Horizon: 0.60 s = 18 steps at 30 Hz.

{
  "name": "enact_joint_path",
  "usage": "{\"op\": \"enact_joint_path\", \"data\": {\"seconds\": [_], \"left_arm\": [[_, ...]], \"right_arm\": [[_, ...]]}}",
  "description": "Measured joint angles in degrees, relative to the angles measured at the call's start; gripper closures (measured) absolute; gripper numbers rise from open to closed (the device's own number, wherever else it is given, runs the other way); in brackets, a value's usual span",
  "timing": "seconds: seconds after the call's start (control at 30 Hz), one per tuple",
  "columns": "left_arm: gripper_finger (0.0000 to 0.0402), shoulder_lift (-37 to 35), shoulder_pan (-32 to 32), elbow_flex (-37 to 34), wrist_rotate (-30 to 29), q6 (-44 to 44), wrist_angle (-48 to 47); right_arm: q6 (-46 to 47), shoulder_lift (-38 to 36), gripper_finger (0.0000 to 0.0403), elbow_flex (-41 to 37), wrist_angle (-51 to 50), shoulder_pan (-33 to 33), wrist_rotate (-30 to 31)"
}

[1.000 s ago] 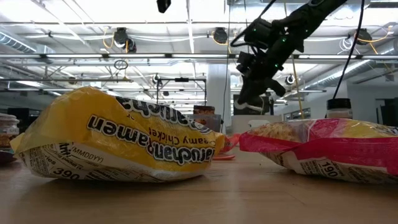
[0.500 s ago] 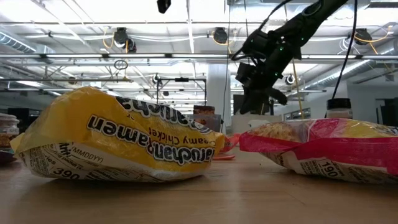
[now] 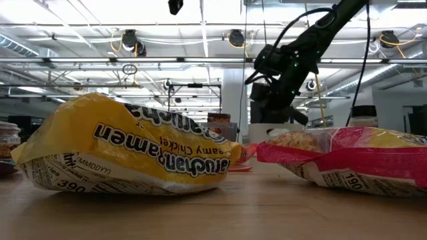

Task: Pick & Place Food Item
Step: Put the white blue spoon into the white bin

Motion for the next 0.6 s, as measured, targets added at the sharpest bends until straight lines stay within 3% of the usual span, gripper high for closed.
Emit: {"op": "enact_joint_path", "data": {"seconds": [0.6], "left_arm": [[0.0215, 0.00, 0.00, 0.00, 0.02, 0.57, -0.07]], "right_arm": [[0.11, 1.21, 0.0394, 0.02, 3.10, 0.00, -0.08]]}}
